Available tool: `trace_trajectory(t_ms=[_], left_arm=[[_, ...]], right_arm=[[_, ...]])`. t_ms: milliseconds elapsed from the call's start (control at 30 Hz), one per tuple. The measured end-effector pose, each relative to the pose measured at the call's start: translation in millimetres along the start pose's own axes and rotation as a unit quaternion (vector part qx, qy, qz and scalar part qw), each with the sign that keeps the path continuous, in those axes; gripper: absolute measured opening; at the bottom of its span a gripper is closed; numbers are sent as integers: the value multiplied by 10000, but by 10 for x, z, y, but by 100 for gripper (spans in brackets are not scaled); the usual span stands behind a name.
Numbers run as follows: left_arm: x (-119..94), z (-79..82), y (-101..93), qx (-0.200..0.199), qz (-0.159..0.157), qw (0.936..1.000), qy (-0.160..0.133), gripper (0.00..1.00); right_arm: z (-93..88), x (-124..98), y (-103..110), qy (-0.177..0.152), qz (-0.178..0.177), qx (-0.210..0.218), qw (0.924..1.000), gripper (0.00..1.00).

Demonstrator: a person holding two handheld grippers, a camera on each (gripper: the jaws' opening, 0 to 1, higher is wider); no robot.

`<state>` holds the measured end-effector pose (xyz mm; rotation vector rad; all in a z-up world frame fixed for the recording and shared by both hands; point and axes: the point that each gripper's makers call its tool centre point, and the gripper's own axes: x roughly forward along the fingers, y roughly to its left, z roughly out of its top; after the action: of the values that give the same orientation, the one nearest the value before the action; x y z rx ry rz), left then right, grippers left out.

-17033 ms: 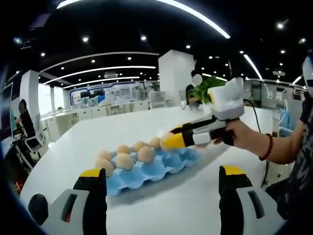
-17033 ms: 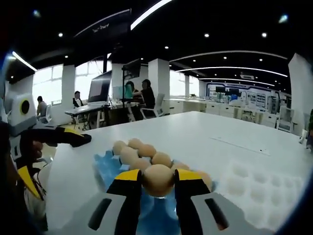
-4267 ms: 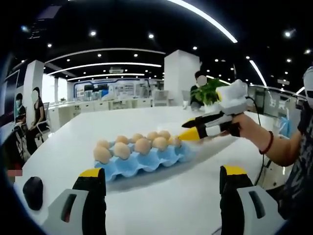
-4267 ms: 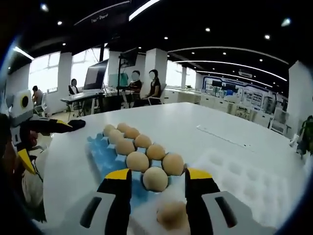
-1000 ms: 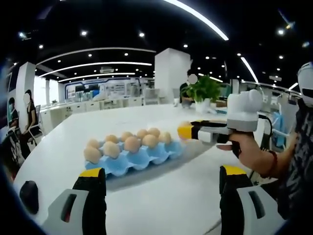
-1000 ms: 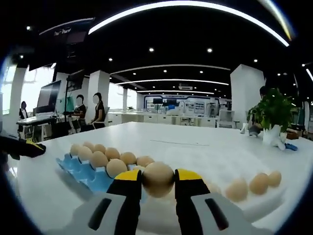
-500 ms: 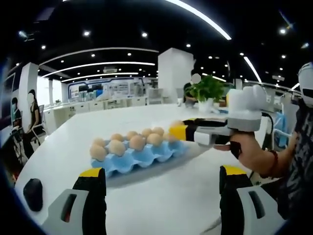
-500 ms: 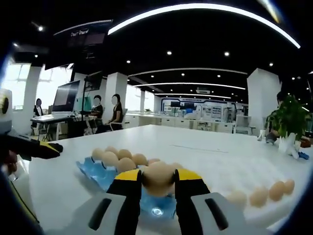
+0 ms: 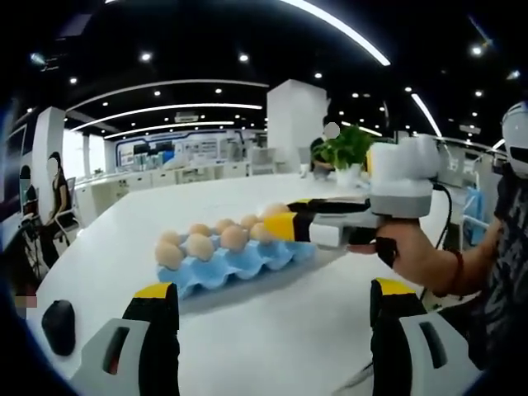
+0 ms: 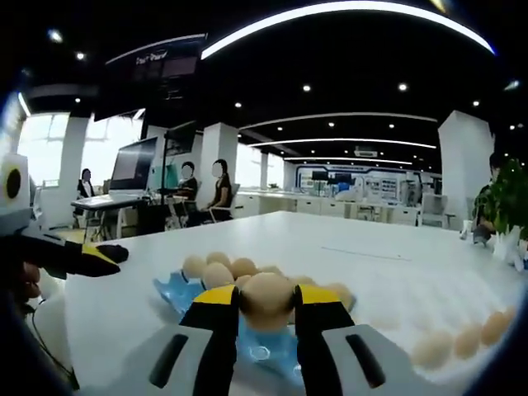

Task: Place the egg into an empty slot of the egg tray after lifting it from the table, then release the egg inside the slot.

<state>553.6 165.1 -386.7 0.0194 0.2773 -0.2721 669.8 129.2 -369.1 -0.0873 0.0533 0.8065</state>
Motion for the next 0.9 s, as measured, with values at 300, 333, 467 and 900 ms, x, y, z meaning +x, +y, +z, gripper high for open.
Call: trace_trajectory(t_ms=[300,333,467,900], left_arm=[[-55,-11,38,-6,81,10000,18,98],[-59,-11,40,-2,86,10000,16,98],[-88,-6,56,-15,126,9999,1,98],[-170,-31,126,-37,235,9997,22,98]], right_arm=[[37,105,169,-12,417,-9,9991,27],[47,112,198,-29,472,-46,9989,27],[86,169,366,-71,750,-142,9971,27],[44,339,784,13,1291,-437,9907,27]])
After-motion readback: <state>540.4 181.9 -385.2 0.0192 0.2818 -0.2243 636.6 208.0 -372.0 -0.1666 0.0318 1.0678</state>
